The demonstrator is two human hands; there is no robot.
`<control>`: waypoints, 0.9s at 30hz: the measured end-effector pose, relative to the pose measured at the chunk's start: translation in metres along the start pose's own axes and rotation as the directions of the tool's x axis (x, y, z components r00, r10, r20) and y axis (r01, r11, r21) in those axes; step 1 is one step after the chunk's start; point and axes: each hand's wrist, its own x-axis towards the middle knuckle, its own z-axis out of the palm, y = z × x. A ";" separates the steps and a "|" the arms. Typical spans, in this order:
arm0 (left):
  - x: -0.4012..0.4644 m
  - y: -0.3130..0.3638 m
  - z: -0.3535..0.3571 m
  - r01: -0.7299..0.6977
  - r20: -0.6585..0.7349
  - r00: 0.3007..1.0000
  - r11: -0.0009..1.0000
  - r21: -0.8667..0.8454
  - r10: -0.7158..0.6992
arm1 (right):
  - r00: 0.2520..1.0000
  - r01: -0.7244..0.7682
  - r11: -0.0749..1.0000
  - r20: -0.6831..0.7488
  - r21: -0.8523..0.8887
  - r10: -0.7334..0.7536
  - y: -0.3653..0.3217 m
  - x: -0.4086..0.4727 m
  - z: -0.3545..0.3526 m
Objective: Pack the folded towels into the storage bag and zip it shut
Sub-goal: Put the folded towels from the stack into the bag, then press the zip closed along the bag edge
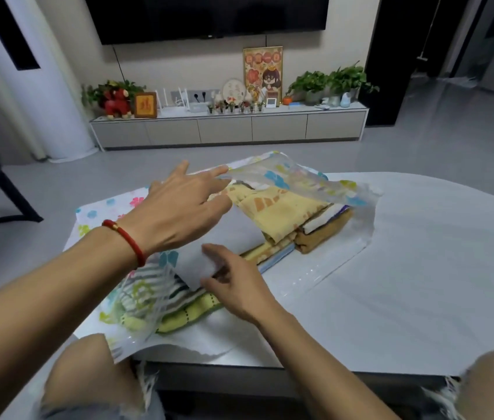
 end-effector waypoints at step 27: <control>-0.040 0.017 0.081 0.025 0.029 0.999 0.941 -0.337 -0.016 | 0.877 -0.354 0.896 -0.427 -0.268 0.218 0.077 -0.019 -0.106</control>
